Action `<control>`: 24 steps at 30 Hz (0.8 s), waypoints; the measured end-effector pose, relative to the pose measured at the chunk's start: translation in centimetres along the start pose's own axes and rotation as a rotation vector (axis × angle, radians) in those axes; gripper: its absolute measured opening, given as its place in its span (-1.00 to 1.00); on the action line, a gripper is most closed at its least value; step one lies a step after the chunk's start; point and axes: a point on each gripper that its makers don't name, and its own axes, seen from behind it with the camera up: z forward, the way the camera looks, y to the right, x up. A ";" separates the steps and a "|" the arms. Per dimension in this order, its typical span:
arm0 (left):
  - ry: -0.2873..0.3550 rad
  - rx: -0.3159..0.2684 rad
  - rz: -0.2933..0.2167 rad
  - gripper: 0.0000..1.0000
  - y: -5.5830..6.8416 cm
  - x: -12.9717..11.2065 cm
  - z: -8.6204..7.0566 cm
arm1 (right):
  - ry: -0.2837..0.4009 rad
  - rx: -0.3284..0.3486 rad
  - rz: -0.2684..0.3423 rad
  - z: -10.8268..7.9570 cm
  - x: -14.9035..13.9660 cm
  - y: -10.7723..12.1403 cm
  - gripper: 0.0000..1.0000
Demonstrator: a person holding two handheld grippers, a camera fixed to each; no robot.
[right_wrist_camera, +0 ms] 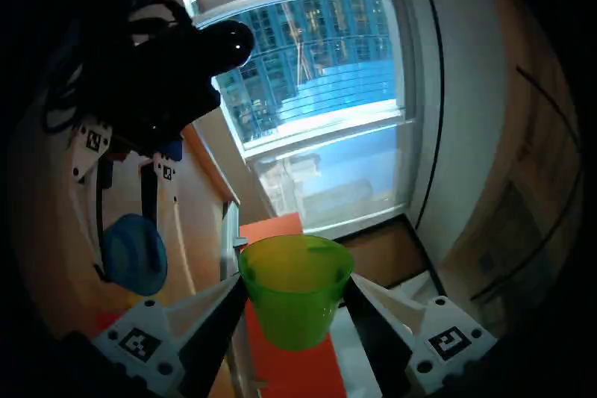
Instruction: Pour water
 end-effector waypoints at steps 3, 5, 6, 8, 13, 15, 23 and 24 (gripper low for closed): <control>0.000 0.002 0.002 0.72 -0.1 0.0 0.0 | 0.007 0.002 0.097 -0.3 0.1 0.0 0.76; 0.000 0.002 0.002 0.72 -0.2 0.0 0.0 | 0.010 0.006 0.161 -0.4 0.1 -0.2 0.75; 0.000 0.002 0.001 0.72 -0.2 -0.1 0.0 | 0.012 0.008 0.191 -0.5 0.2 -0.3 0.75; 0.000 0.003 0.001 0.72 -0.2 -0.1 -0.1 | 0.012 0.010 0.245 -0.7 0.4 -0.5 0.75; -0.001 0.003 0.004 0.72 -0.2 0.0 -0.1 | 0.012 0.018 0.396 -1.0 0.7 -0.9 0.76; -0.001 0.003 0.005 0.72 -0.2 0.0 -0.1 | 0.012 0.026 0.464 -1.1 0.8 -1.1 0.76; 0.000 0.007 0.008 0.72 -0.4 0.2 -0.1 | 0.041 0.063 0.754 -1.5 1.9 -1.1 0.75; 0.000 0.007 0.008 0.72 -0.4 0.2 -0.1 | 0.044 0.068 0.787 -1.5 2.1 -1.1 0.75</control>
